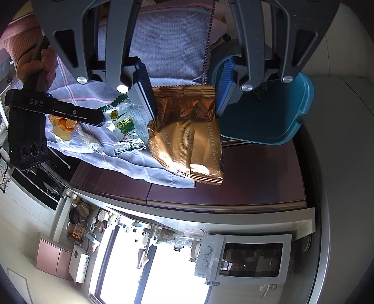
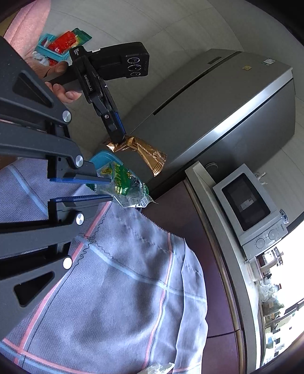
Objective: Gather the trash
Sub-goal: 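Carry the gold wrapper and green candy wrapper over to the teal bin, then open both tools to drop the wrappers into the teal bin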
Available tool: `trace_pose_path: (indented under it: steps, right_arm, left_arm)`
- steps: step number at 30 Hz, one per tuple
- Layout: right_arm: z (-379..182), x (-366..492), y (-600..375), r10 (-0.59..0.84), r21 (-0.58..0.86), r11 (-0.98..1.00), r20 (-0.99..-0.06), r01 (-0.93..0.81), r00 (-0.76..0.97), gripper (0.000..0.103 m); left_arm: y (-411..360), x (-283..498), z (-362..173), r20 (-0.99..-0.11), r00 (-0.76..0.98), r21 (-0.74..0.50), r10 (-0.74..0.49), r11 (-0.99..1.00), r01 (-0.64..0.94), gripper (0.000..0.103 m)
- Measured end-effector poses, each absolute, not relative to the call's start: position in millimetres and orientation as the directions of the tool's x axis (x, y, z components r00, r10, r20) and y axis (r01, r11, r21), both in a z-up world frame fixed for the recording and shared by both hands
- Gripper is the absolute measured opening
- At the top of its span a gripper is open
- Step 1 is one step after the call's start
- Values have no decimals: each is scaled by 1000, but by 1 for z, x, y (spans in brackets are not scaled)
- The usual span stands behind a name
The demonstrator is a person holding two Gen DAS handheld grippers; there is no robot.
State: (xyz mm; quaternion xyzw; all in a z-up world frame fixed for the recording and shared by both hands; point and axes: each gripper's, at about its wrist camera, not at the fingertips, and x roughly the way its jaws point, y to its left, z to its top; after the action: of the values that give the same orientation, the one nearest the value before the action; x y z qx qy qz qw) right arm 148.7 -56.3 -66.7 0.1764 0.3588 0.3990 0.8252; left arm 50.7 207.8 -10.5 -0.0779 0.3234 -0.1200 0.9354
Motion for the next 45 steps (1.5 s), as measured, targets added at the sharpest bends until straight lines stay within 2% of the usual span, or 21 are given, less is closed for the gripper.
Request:
trace_pose_path:
  steps: [12,24,45]
  right_arm:
    - [-63,175,-7,798,567,599,-485,-566,358,8]
    - [-68,204,38,771,542,618,-559,-569,305,8]
    - [-102,245,99,636,437,722,-725,-536,265,11]
  left_arm:
    - [248,62,-26,-614,760,-215,-212,972,98,50]
    - [277,84,-54,-667,729,-201,-153,979,21,50]
    - [295,143,-115,-777,620,-187,-106,980,-67,52]
